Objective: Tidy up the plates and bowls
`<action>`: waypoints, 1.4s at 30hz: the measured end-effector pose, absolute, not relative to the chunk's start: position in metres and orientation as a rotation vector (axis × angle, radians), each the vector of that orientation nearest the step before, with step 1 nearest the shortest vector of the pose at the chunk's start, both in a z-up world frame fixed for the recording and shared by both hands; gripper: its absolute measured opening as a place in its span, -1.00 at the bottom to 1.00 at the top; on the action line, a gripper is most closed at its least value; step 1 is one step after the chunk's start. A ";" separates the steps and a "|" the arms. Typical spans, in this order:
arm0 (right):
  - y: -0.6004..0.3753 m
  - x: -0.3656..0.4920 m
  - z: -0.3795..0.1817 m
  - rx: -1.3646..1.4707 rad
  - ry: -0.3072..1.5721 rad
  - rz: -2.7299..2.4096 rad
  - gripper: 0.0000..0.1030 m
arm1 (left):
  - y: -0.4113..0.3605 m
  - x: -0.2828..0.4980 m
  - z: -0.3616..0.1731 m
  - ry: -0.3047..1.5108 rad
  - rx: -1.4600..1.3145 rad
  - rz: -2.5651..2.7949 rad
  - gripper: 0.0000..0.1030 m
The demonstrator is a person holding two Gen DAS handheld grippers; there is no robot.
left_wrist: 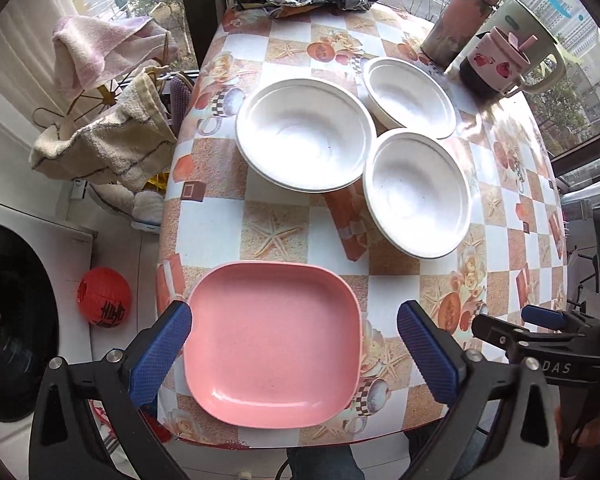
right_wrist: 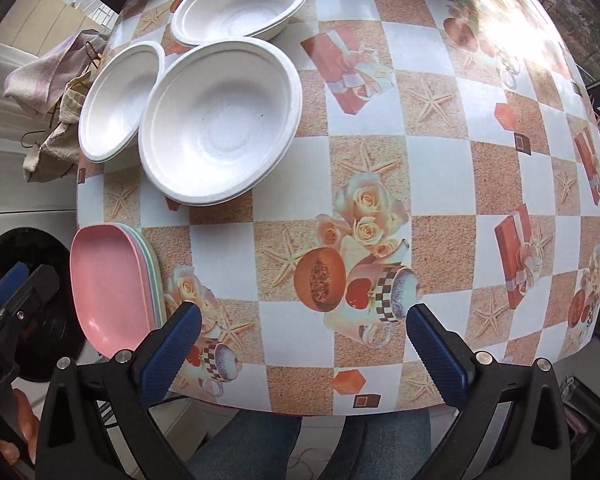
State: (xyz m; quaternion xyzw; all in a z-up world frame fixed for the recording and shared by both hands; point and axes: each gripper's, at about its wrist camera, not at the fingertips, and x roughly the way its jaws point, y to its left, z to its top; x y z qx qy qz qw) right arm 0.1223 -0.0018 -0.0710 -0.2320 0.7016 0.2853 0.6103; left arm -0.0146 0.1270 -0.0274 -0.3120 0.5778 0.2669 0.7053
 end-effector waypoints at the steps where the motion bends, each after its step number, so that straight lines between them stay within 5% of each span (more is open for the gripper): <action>1: -0.002 0.128 -0.070 -0.534 1.614 0.651 1.00 | 0.127 -0.006 -0.029 1.296 -0.701 0.596 0.99; 10: 0.044 0.190 -0.079 -0.571 1.547 0.678 1.00 | 0.132 0.063 -0.057 1.405 -0.713 0.677 0.98; 23: 0.104 0.221 -0.116 -0.673 1.562 0.824 0.97 | 0.150 0.095 -0.110 1.510 -0.847 0.751 0.53; 24: 0.105 0.219 -0.118 -0.676 1.562 0.835 0.87 | 0.149 0.097 -0.113 1.516 -0.851 0.752 0.43; 26: 0.107 0.217 -0.124 -0.682 1.582 0.847 0.17 | 0.148 0.101 -0.119 1.532 -0.865 0.755 0.23; 28: 0.108 0.216 -0.132 -0.688 1.618 0.838 -0.28 | 0.148 0.102 -0.126 1.541 -0.897 0.756 -0.08; 29: 0.107 0.216 -0.135 -0.668 1.645 0.841 -0.31 | 0.148 0.101 -0.129 1.537 -0.923 0.750 -0.36; 30: 0.105 0.217 -0.134 -0.654 1.639 0.849 -0.32 | 0.147 0.101 -0.132 1.531 -0.952 0.737 -0.44; 33: 0.097 0.217 -0.136 -0.646 1.658 0.888 -0.56 | 0.142 0.102 -0.137 1.535 -0.957 0.729 -0.46; 42: 0.022 0.233 -0.135 -0.631 1.693 0.815 -0.56 | 0.074 0.140 -0.134 1.597 -0.739 0.566 -0.46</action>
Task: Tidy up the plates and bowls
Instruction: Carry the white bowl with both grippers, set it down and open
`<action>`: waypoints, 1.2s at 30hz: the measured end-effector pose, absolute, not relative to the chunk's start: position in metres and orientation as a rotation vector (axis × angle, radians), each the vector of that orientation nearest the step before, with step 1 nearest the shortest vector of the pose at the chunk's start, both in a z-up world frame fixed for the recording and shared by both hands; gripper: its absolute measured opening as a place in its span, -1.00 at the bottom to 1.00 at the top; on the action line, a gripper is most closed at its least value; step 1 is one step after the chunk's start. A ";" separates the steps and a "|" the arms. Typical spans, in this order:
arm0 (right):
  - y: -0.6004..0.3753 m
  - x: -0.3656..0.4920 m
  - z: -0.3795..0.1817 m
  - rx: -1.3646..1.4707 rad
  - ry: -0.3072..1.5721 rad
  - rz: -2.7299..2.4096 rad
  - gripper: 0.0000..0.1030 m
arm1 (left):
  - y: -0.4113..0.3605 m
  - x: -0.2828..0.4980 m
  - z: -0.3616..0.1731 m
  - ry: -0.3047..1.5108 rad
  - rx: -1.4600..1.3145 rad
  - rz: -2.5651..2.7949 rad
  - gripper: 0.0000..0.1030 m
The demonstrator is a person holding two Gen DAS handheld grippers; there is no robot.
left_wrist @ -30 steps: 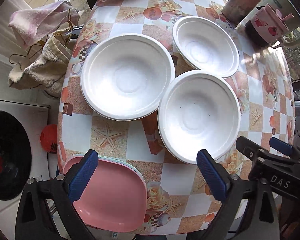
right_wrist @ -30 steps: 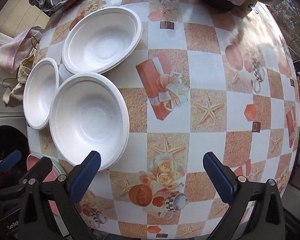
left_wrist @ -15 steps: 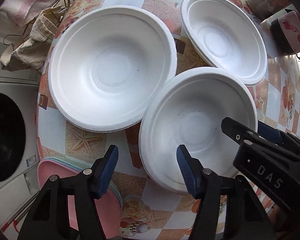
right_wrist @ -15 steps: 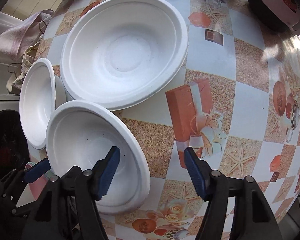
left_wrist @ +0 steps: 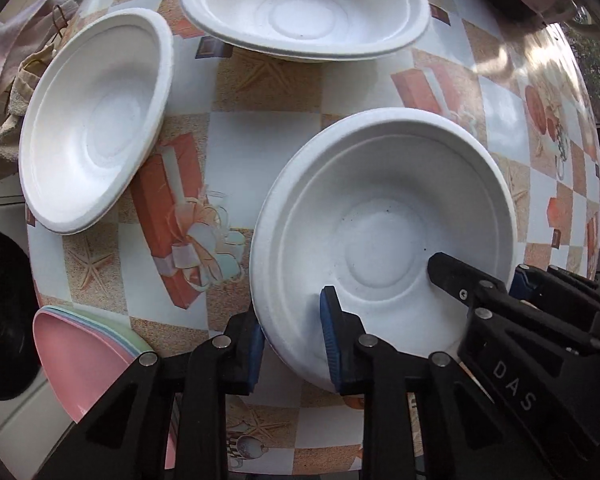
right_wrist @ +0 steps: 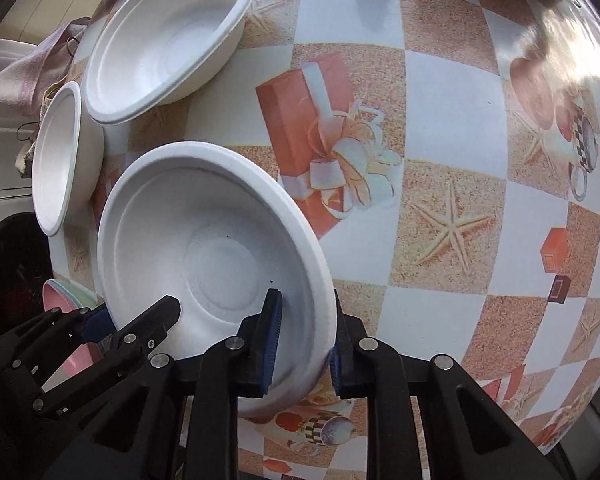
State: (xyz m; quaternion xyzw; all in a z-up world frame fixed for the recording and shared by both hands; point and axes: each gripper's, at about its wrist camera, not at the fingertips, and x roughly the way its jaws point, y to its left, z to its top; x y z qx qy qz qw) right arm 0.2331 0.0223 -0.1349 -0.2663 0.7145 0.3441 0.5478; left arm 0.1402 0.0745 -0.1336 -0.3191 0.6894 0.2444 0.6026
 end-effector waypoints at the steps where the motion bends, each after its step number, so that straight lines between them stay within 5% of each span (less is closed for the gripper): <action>1: 0.009 0.235 -0.134 -0.630 1.693 0.801 -0.56 | 0.063 0.145 -0.134 1.604 -0.719 0.538 -0.45; 14: -0.160 0.262 -0.133 -0.525 1.745 0.526 -0.48 | -0.099 0.196 -0.136 1.665 -0.415 0.183 -0.24; 18: -0.193 0.276 -0.131 -0.451 1.750 0.499 -0.47 | -0.117 0.207 -0.126 1.645 -0.353 0.143 0.04; 19: -0.200 0.279 -0.129 -0.432 1.749 0.492 -0.26 | -0.117 0.205 -0.122 1.640 -0.335 0.142 0.15; 20: -0.207 0.283 -0.126 -0.407 1.745 0.485 0.39 | -0.110 0.196 -0.117 1.632 -0.326 0.138 0.39; 22: -0.215 0.292 -0.114 -0.351 1.707 0.481 0.88 | -0.096 0.179 -0.105 1.596 -0.332 0.127 0.55; 36: -0.163 0.315 -0.042 -0.272 1.567 0.507 0.88 | 0.031 0.134 -0.024 1.396 -0.439 0.355 0.68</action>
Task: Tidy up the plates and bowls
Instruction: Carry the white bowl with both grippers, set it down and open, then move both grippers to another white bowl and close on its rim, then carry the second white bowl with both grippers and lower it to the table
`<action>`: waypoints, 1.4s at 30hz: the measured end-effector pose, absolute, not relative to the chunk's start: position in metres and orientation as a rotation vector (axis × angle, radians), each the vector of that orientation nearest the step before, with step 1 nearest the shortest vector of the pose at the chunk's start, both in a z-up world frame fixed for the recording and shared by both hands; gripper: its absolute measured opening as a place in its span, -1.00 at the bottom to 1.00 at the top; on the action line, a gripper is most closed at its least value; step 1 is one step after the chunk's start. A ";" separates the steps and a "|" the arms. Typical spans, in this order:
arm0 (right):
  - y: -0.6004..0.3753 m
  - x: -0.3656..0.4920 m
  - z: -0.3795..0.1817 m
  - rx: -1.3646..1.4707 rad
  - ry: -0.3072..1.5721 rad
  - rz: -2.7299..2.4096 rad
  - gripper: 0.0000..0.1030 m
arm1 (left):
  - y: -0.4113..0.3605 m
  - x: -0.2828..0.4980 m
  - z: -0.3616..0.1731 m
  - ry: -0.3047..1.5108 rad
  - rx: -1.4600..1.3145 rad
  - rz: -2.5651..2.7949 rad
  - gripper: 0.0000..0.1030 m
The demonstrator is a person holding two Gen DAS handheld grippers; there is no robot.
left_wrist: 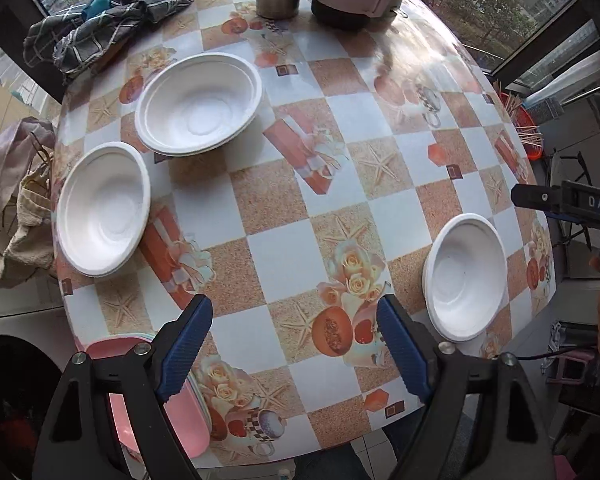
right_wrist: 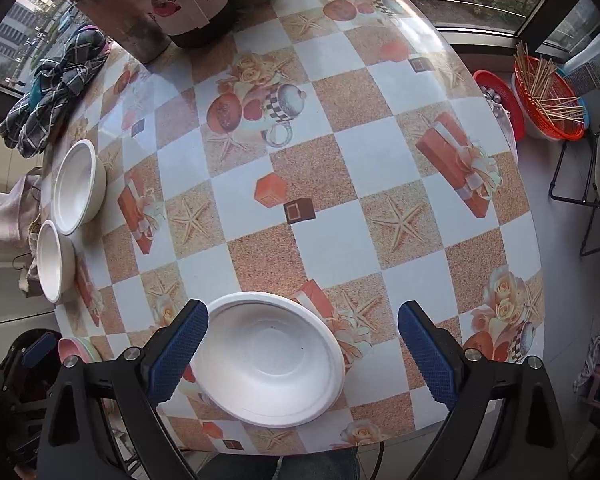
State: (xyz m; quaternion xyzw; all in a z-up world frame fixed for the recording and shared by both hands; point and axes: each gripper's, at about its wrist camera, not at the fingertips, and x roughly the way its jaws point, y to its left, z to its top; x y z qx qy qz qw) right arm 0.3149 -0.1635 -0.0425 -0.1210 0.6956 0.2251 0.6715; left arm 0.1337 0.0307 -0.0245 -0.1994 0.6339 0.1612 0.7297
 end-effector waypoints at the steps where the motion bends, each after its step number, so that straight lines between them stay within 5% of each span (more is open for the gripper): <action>1: -0.150 0.312 -0.040 -0.276 1.563 0.529 0.88 | 0.044 0.135 -0.019 1.380 -0.432 0.382 0.69; 10: -0.029 0.301 -0.042 -0.305 1.569 0.650 0.88 | 0.138 0.166 -0.015 1.340 -0.333 0.572 0.68; 30: 0.083 0.305 -0.141 -0.317 1.640 0.642 0.85 | 0.217 0.246 -0.116 1.501 -0.146 0.563 0.65; 31: 0.086 0.304 -0.143 -0.324 1.633 0.647 0.70 | 0.218 0.248 -0.120 1.518 -0.161 0.548 0.63; 32: 0.088 0.303 -0.145 -0.326 1.634 0.656 0.42 | 0.219 0.250 -0.125 1.536 -0.181 0.529 0.49; 36: 0.094 0.303 -0.147 -0.256 1.663 0.735 -0.12 | 0.213 0.252 -0.138 1.584 -0.234 0.459 -0.17; 40: 0.093 0.301 -0.156 -0.244 1.717 0.747 -0.75 | 0.201 0.251 -0.135 1.572 -0.259 0.422 -0.36; 42: 0.087 0.298 -0.157 -0.249 1.720 0.746 -0.75 | 0.192 0.250 -0.135 1.577 -0.244 0.423 -0.36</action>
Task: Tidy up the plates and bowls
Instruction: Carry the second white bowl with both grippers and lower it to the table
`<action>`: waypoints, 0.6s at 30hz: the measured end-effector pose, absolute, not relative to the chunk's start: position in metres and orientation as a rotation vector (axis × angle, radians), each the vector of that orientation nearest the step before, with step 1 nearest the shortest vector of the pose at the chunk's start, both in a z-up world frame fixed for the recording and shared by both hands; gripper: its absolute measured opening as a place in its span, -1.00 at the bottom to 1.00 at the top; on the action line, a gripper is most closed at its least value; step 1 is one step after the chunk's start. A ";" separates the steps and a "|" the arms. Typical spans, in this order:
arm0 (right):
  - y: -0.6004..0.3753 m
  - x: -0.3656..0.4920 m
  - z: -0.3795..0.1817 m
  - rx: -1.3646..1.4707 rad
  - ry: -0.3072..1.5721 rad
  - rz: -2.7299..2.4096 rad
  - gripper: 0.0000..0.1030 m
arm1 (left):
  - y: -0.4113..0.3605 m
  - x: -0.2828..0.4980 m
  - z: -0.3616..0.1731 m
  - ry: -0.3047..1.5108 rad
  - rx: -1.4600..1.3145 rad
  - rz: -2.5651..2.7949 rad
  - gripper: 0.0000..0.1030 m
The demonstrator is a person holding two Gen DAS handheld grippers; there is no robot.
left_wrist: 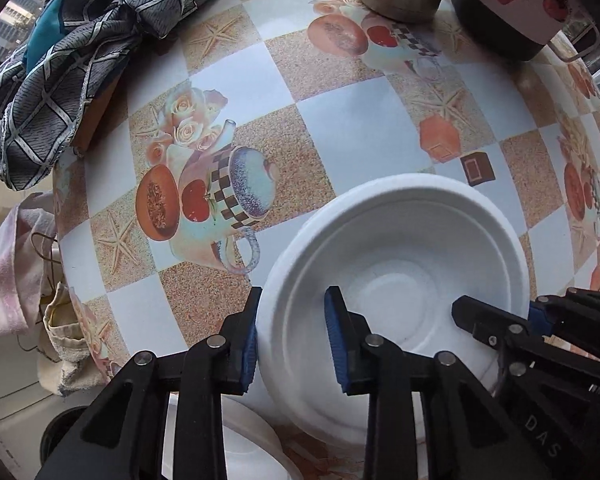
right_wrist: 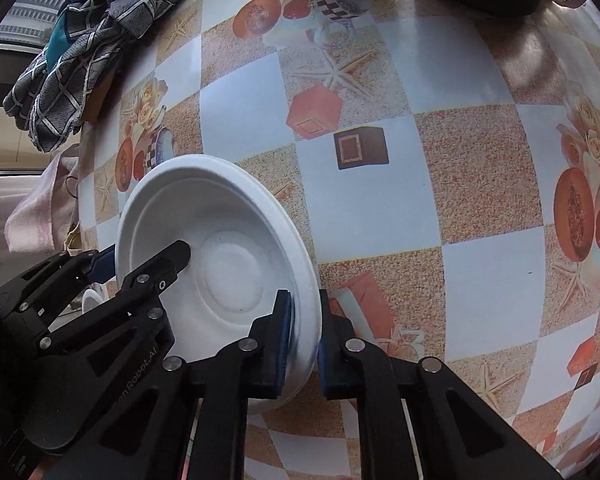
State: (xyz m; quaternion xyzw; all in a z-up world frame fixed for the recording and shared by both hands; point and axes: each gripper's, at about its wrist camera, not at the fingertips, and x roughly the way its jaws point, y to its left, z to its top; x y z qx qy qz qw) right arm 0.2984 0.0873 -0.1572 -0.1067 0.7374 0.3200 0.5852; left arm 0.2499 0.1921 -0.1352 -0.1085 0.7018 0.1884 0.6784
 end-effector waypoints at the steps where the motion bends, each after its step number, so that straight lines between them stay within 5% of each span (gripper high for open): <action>1: 0.082 0.298 -0.157 -0.255 1.723 0.746 -0.75 | 0.187 0.248 -0.135 1.578 -0.246 0.421 -0.36; 18: -0.025 0.180 -0.155 -0.512 1.777 0.766 -0.66 | 0.040 0.116 -0.132 1.605 -0.361 0.496 -0.35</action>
